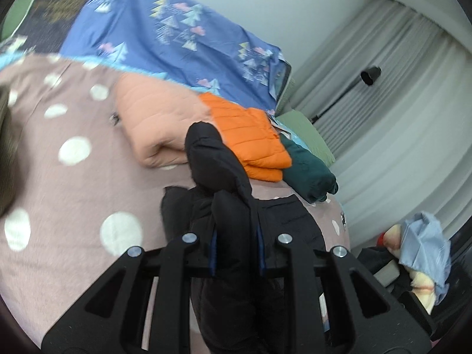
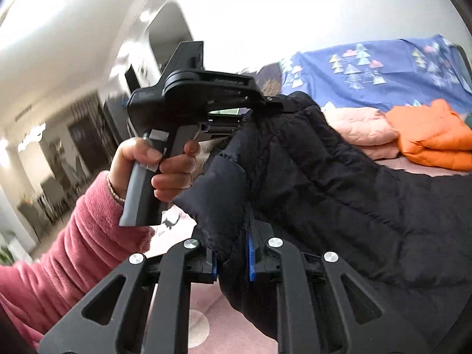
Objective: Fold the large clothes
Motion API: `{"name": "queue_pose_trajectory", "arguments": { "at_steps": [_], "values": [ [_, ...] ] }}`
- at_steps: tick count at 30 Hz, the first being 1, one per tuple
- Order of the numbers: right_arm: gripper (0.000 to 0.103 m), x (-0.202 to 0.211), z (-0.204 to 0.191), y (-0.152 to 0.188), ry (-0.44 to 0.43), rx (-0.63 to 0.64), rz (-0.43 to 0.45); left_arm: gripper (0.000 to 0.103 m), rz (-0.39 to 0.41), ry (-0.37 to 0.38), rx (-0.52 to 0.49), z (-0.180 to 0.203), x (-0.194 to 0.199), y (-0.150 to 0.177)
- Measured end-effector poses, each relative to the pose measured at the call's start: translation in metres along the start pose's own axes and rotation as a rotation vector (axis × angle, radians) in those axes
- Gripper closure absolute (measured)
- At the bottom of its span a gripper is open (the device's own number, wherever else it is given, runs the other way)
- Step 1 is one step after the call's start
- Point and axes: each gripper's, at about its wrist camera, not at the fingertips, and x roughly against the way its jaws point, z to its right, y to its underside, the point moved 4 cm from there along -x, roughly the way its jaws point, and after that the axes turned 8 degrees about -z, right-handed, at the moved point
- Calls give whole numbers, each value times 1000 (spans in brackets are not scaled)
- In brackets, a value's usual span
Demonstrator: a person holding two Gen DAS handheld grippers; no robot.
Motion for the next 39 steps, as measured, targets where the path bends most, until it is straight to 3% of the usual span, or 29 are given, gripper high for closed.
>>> {"name": "queue_pose_trajectory", "arguments": {
  "at_steps": [2,5,6,8,9,10,11,12,14,15,18,19,20,23,25,28,30,34,35,39],
  "values": [
    [83,15,11,3,-32,-18,-7,85,-5,-22,-41,24,-7,-5],
    [50,45,32,9,-109,-45,-9,87,8,-67,-93,59,-18,-8],
    [50,61,43,11,-148,-57,12,87,20,-64,-107,68,-20,-6],
    [50,88,71,10,-195,-108,57,87,40,-32,-116,80,-19,-2],
    [50,98,93,8,-165,-161,83,87,48,-9,-116,84,-18,0],
    [50,102,115,7,-85,-218,86,87,52,8,-113,86,-18,2],
    [57,95,145,5,52,-281,58,87,54,26,-106,89,-18,3],
    [71,85,163,2,132,-308,16,87,55,36,-103,92,-20,3],
    [80,50,192,1,244,-328,-97,87,53,39,-96,98,-25,3],
    [80,24,198,2,226,-331,-152,87,44,40,-83,101,-30,2],
    [80,-46,196,3,20,-405,-281,87,39,28,-59,108,-40,-1],
    [80,-68,195,5,-9,-432,-310,87,35,29,-49,111,-45,-3],
    [85,-84,196,5,-1,-444,-314,87,29,26,-43,113,-49,-4],
    [88,-116,187,4,28,-405,-345,87,-2,-75,-16,107,-73,-7],
    [88,-118,185,3,34,-392,-363,87,-33,-70,38,97,-93,-10],
    [88,-94,183,5,40,-416,-352,87,-64,-1,105,87,-112,-12],
    [88,-58,182,7,106,-413,-292,87,-75,20,109,89,-119,-11],
    [82,22,168,21,201,-335,-170,87,-82,16,63,104,-128,-10],
    [78,39,169,26,216,-324,-156,87,-85,22,53,108,-131,-10],
    [77,99,178,60,301,-360,-130,87,-110,37,12,128,-154,-11]
  ]
}}
